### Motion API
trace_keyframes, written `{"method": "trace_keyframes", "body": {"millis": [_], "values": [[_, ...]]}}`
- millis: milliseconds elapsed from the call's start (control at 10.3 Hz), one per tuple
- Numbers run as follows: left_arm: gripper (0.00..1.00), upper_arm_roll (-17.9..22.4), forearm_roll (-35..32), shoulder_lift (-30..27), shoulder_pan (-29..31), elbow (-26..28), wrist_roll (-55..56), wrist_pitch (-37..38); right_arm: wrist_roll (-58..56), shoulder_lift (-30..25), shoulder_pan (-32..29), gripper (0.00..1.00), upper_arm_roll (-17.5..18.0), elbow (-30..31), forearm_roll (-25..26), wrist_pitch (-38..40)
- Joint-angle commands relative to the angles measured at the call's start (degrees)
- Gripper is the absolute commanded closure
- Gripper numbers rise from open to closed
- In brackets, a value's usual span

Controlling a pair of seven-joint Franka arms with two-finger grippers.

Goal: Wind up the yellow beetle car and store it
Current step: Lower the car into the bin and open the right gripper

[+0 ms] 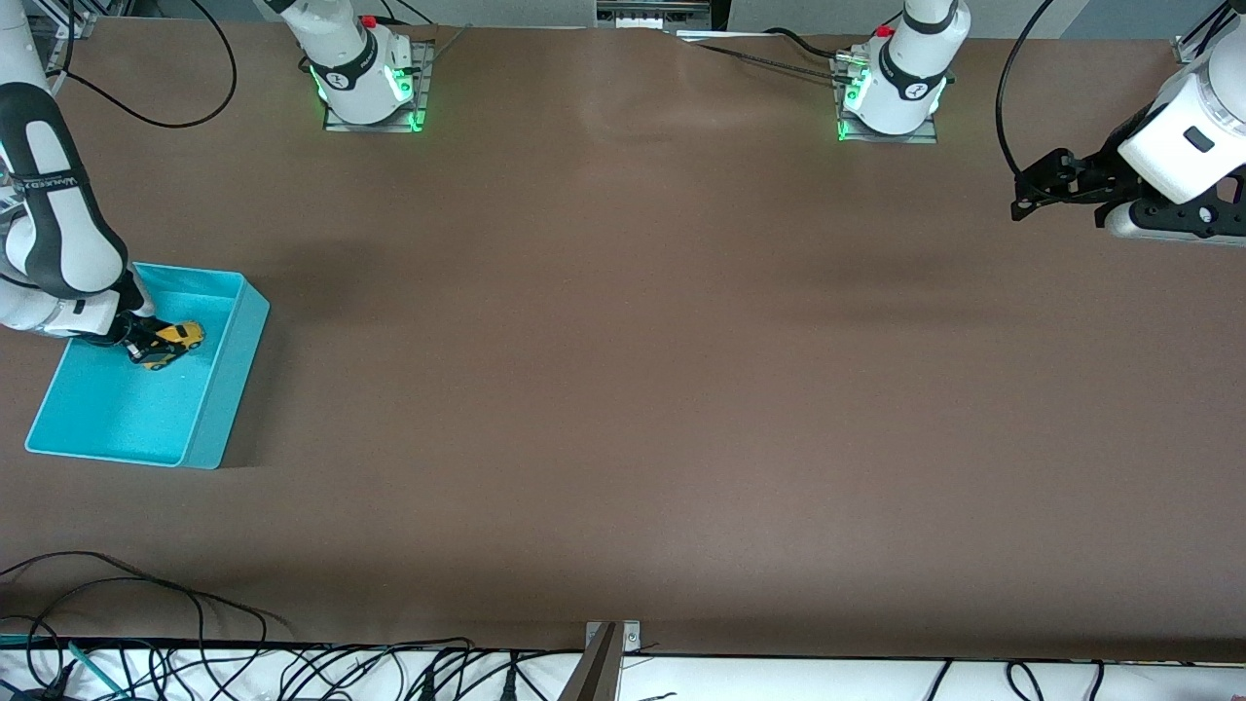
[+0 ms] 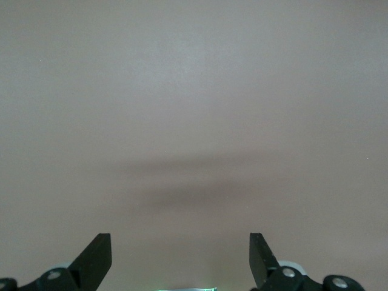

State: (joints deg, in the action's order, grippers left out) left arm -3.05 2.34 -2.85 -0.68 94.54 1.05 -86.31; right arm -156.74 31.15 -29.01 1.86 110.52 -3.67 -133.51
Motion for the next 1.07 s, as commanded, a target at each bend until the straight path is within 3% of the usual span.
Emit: {"method": "trace_keyframes", "body": {"millis": [0, 969], "values": [[0.0, 0.4, 0.4, 0.8, -0.5, -1.9, 0.8, 1.5, -5.3, 0.0, -1.2, 0.0, 0.6, -0.8, -3.0, 2.3], [0.0, 0.4, 0.4, 0.8, -0.5, -1.9, 0.8, 1.5, 6.5, -13.0, 1.2, 0.0, 2.9, -0.6, -2.7, 12.6]]}}
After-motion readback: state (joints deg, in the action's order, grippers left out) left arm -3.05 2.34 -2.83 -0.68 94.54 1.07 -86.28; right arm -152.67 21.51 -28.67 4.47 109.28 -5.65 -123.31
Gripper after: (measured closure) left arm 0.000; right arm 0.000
